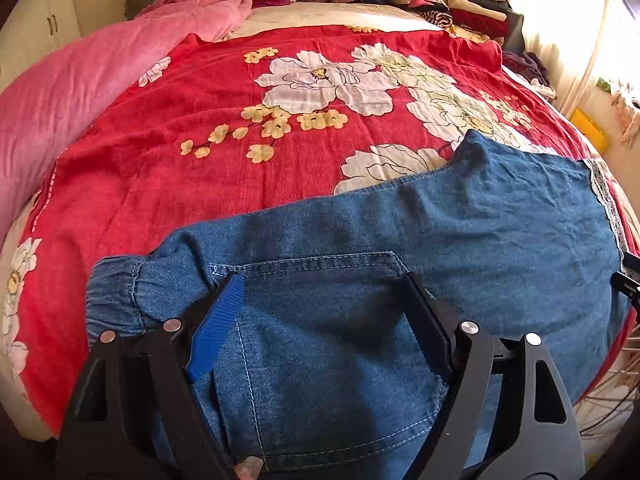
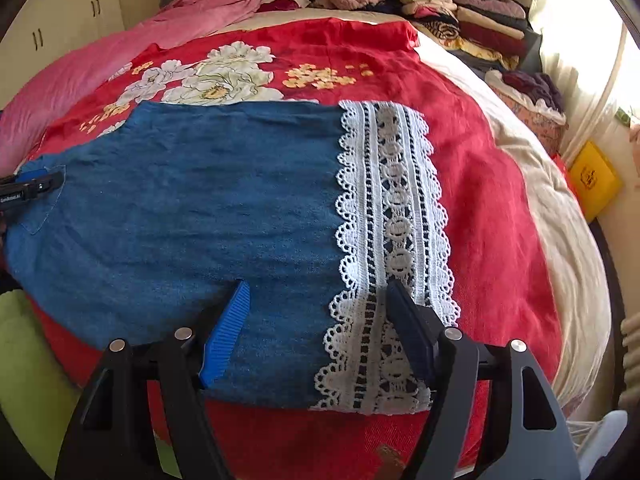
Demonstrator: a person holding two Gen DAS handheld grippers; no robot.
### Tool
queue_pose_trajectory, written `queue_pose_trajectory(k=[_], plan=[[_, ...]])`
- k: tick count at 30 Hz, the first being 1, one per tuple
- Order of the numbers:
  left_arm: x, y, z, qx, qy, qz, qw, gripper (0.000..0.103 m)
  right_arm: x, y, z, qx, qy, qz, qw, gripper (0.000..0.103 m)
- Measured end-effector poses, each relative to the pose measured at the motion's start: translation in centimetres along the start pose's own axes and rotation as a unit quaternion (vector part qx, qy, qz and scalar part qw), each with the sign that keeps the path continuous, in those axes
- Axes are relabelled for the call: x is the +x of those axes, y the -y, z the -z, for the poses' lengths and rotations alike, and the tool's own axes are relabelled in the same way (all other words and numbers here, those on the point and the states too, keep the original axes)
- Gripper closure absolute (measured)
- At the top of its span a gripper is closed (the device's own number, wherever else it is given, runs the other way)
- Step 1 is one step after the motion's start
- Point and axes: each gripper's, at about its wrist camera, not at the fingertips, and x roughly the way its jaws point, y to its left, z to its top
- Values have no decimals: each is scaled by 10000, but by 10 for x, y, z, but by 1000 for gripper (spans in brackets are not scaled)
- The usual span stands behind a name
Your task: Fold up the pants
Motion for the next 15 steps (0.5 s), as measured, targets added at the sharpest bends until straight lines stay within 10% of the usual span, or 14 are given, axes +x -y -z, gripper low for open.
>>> queue_pose_trajectory(k=[10,15], plan=[[-20,10,-4,-144,30,280,9995,30,-22,-5,1,122,288,-106,9995,26],[-46,61,3,558,197,624,9963,26,-42,-19,5,-64,514,-226,9984,25]])
